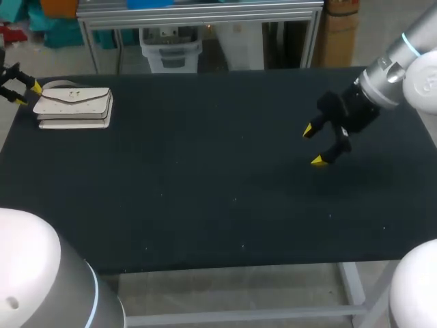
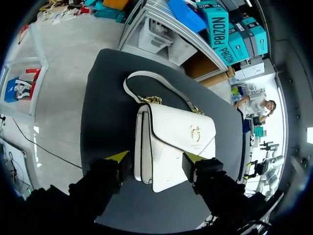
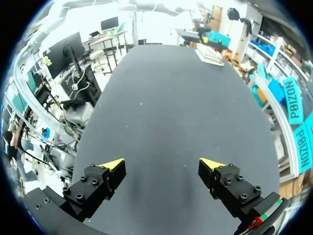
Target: Pick up the bag, open it, inspect its contents, close it, and place it on the opposite side
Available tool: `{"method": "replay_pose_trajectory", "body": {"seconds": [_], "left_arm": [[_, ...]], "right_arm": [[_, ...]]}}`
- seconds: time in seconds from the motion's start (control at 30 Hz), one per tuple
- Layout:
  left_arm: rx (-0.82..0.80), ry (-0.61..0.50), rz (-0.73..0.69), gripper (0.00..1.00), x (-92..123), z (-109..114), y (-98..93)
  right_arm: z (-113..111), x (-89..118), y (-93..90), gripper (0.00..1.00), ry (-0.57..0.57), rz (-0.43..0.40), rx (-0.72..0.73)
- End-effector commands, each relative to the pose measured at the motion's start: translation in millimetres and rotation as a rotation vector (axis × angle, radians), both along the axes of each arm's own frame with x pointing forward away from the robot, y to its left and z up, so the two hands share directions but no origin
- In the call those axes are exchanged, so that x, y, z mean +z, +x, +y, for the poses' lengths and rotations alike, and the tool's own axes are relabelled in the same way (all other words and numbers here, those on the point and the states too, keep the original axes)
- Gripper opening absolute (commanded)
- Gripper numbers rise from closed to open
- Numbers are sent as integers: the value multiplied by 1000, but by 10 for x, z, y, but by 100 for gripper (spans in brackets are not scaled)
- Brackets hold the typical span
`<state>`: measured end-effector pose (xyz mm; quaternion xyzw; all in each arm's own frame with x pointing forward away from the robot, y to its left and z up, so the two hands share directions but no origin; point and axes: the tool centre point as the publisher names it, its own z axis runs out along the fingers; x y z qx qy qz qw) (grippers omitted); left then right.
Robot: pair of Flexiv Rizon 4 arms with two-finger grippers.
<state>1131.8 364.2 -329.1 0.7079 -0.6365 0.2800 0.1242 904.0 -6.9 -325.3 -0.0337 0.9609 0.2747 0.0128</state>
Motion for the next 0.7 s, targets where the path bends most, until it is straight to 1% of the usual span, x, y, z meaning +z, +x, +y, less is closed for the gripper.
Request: {"method": "replay_pose_trajectory", "body": {"seconds": [0.03, 0.13, 0.33, 0.4, 0.43, 0.7], "left_arm": [[-439, -47, 657, 100, -32, 27, 135], [-488, -58, 689, 100, -28, -20, 111], [-558, -75, 752, 100, -56, -81, 6], [-565, -35, 762, 100, -50, -88, -14], [-565, 23, 738, 100, -18, -65, -11], [-565, 23, 738, 100, -18, -65, -11]], "right_arm": [[-3, -4, 4, 100, 2, 1, 2], [-3, -4, 4, 100, 2, 1, 2], [-3, -4, 4, 100, 2, 1, 2], [-3, -4, 4, 100, 2, 1, 2], [-3, -4, 4, 100, 2, 1, 2], [-3, -4, 4, 100, 2, 1, 2]]}}
